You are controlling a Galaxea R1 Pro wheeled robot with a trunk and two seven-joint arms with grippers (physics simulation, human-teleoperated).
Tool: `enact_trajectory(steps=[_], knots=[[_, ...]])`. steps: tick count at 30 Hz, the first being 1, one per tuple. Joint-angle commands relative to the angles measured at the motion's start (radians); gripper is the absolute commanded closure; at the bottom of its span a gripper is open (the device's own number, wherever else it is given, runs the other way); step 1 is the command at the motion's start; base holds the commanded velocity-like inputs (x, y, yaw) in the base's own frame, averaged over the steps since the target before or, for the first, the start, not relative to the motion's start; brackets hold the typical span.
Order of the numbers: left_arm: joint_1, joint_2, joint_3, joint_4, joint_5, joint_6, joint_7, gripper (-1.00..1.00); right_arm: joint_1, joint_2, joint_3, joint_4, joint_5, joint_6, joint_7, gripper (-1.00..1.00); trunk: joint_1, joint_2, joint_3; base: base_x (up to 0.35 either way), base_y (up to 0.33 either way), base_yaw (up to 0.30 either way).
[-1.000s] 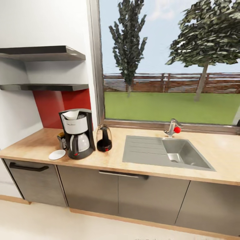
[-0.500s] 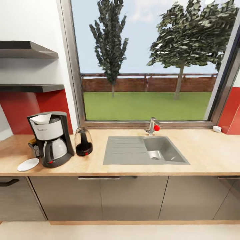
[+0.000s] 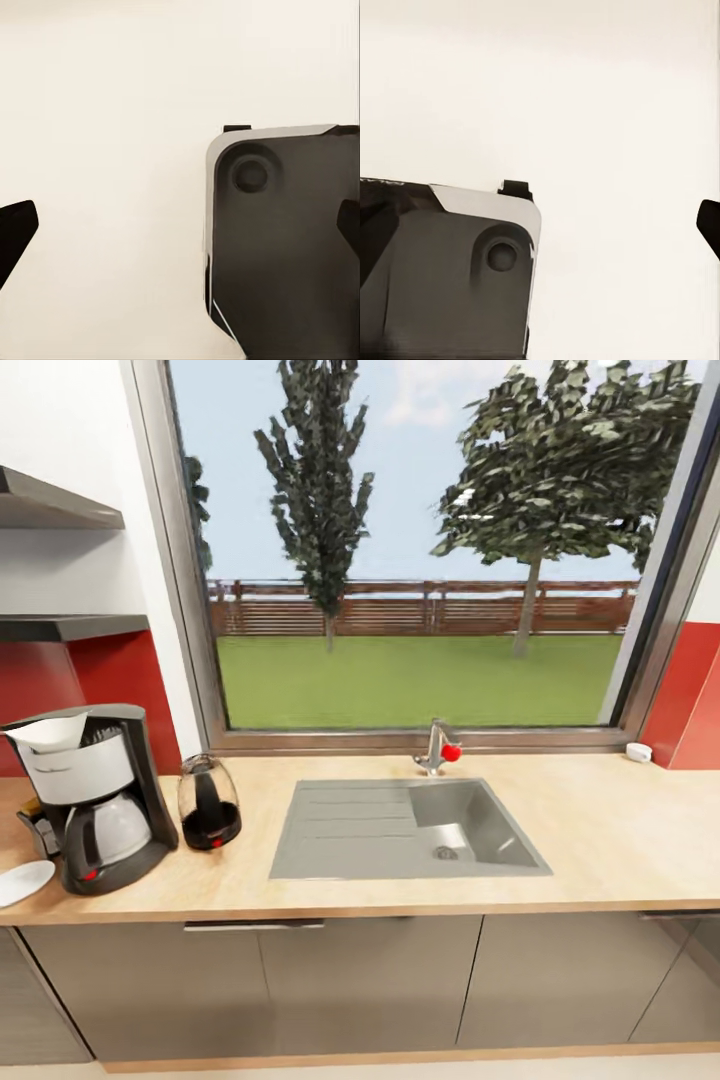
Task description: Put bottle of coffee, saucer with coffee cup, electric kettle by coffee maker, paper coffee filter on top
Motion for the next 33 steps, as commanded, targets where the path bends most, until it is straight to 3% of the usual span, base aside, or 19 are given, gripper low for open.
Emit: enact_trajectory(steps=[1, 4, 7, 9, 16, 20, 26, 33], knots=[[0.000, 0.001, 0.008, 0.004, -0.011, -0.005, 0.004, -1.00, 0.007, -0.002, 0.008, -0.002, -0.010, 0.004, -0.001, -1.00, 0.001, -0.001, 0.000, 0.236, -0.200, 0.000], [0.002, 0.001, 0.009, 0.006, -0.011, -0.006, 0.004, -1.00, 0.031, -0.017, 0.008, -0.002, -0.012, 0.003, 0.019, -1.00, 0.001, -0.001, 0.000, 0.236, -0.200, 0.000], [0.003, 0.003, 0.010, 0.007, -0.011, -0.006, 0.004, -1.00, 0.073, -0.032, 0.007, -0.002, -0.014, 0.002, 0.172, -1.00, 0.001, -0.001, 0.000, 0.236, -0.200, 0.000], [0.009, 0.004, 0.010, 0.007, -0.011, -0.007, 0.004, -1.00, 0.080, -0.044, 0.007, -0.002, -0.016, 0.002, 0.225, -1.00, 0.001, -0.001, 0.000, 0.223, -0.205, 0.000], [0.026, 0.003, 0.010, 0.011, -0.009, -0.007, 0.006, -1.00, 0.095, -0.048, 0.001, -0.003, -0.023, 0.007, 0.233, -1.00, 0.001, -0.001, 0.000, 0.048, -0.253, 0.000], [0.027, 0.002, 0.010, 0.022, -0.009, -0.007, 0.010, -1.00, 0.100, -0.049, -0.002, -0.003, -0.061, 0.007, 0.232, -1.00, 0.001, -0.001, 0.000, -0.221, -0.216, 0.000], [0.027, 0.002, 0.013, 0.021, -0.008, -0.007, 0.010, -1.00, 0.100, -0.049, -0.002, -0.003, -0.075, 0.007, 0.232, -1.00, 0.001, -0.001, 0.000, -0.214, -0.216, 0.000], [0.026, 0.001, 0.044, 0.021, 0.032, -0.007, 0.011, -1.00, 0.100, -0.049, -0.002, -0.003, -0.076, 0.004, 0.232, -1.00, 0.001, -0.001, 0.000, -0.037, -0.275, 0.000]])
